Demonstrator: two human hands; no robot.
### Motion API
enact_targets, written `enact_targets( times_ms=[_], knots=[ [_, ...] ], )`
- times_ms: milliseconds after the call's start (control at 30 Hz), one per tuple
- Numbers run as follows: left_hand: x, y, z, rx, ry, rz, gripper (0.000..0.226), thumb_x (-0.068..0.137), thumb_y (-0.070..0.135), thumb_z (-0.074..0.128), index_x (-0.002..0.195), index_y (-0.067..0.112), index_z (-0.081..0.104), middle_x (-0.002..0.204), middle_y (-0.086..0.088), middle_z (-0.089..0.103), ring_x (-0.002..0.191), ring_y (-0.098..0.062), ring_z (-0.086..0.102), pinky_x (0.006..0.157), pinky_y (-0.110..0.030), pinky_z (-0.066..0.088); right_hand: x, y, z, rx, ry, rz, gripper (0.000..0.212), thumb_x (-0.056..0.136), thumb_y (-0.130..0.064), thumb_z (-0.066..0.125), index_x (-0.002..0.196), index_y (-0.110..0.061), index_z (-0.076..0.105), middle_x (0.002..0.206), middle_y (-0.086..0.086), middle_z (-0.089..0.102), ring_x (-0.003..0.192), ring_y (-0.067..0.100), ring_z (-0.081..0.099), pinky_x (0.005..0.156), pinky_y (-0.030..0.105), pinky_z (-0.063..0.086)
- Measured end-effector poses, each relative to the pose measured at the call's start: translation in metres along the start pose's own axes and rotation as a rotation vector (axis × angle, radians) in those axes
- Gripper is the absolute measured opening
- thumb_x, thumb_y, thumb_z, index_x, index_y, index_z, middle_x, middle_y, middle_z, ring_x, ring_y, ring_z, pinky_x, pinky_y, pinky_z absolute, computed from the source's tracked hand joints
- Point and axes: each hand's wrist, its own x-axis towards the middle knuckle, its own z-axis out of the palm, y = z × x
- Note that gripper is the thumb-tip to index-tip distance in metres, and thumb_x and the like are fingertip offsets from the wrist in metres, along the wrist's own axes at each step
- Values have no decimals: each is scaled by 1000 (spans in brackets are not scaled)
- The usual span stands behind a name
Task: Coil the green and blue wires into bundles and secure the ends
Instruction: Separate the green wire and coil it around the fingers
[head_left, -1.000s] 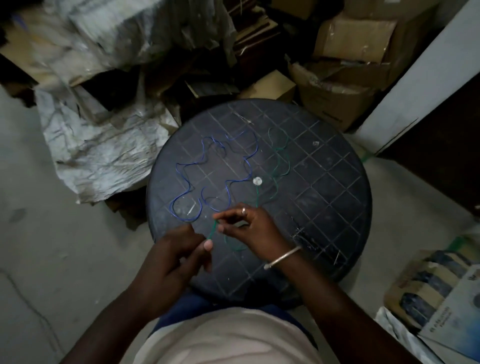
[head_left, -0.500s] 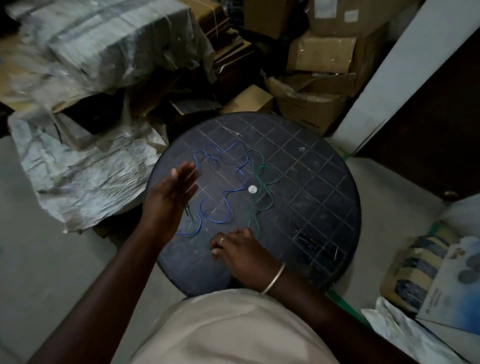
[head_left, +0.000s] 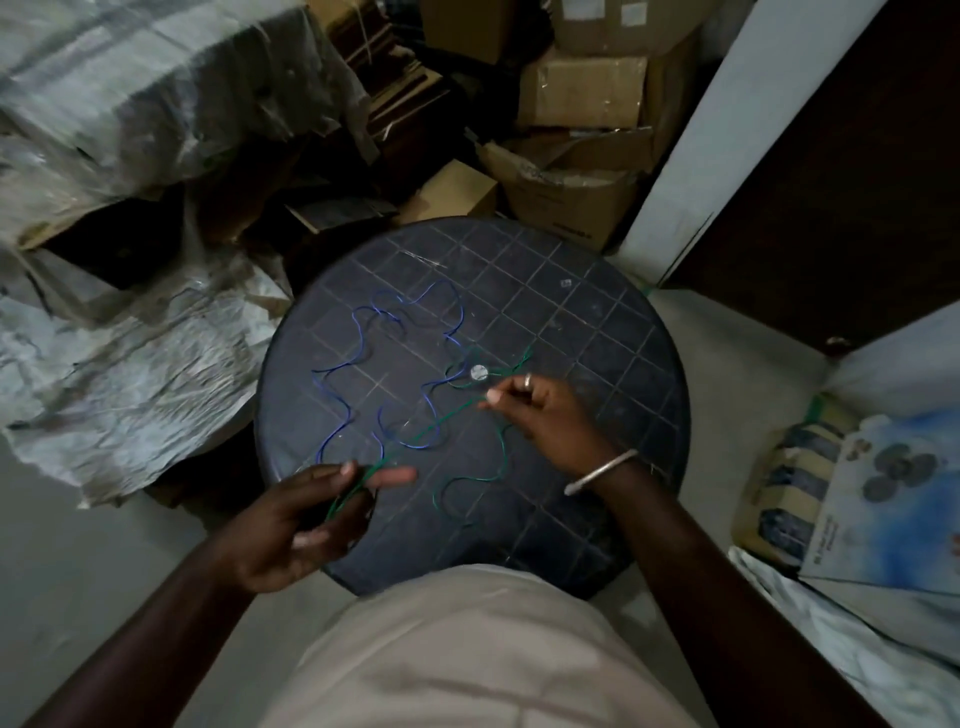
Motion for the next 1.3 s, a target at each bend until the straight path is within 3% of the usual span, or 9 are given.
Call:
enact_targets(
  times_ms=[133,233,433,533,733,833,933,1167,1300],
  knots=[
    [15,11,-6,-425,-88,242,52,108,26,28,158,14,15,125,-2,70,78,-1,61,68,-10,48,-15,32,28,-350,15,-48,24,88,-33,71,70,-18,65,61,-4,56,58,2,47,62,28,44],
    [36,22,-19,-441,198,460,43,110,24,31,148,7,41,151,-19,44,141,-27,43,115,-45,35,-42,20,48,-444,-278,-81,30,96,-34,59,84,-10,73,56,-4,59,51,-3,49,60,27,44],
    [56,16,-19,713,788,503,38,106,19,40,140,10,54,131,8,65,128,-13,55,113,-34,37,-67,-19,48,-443,-444,-166,25,95,-27,60,79,-8,64,65,8,61,59,7,52,61,27,48],
    [47,7,-6,910,694,238,35,100,27,52,132,18,64,66,-3,51,60,-13,56,68,-24,54,-61,-38,25,60,-297,-66,24,96,-10,54,74,-16,64,64,10,52,59,10,49,54,17,49],
    [24,-10,22,171,59,-106,51,104,24,34,142,-10,41,49,-6,32,36,-10,20,35,-23,18,-25,-21,6,181,39,48,22,99,-18,55,83,-12,69,48,-1,30,37,5,27,37,17,23],
    [25,-6,29,-209,-147,31,53,108,27,20,153,-1,22,120,-20,64,55,-17,53,43,-20,39,-17,1,18,-14,126,38,12,94,-16,65,85,-9,69,45,-13,56,42,-6,46,49,10,36],
    [36,2,37,-233,-57,324,51,109,31,14,157,13,14,164,-7,23,133,-37,48,108,-39,45,-31,18,35,-266,-51,-13,16,94,-25,65,82,-17,72,53,-11,63,50,-5,52,56,22,43],
    [54,11,10,1034,685,454,44,100,33,43,144,25,48,148,5,51,138,-10,45,115,-30,29,-78,-18,46,-431,-454,-108,32,96,-36,59,74,-16,72,54,3,57,50,4,46,53,28,39],
    [43,8,3,882,589,112,51,85,60,61,126,31,68,57,-2,50,49,-16,45,71,-47,55,-71,-52,10,129,-168,31,36,94,-21,58,58,-20,64,55,11,39,45,12,34,43,22,26]
  ],
)
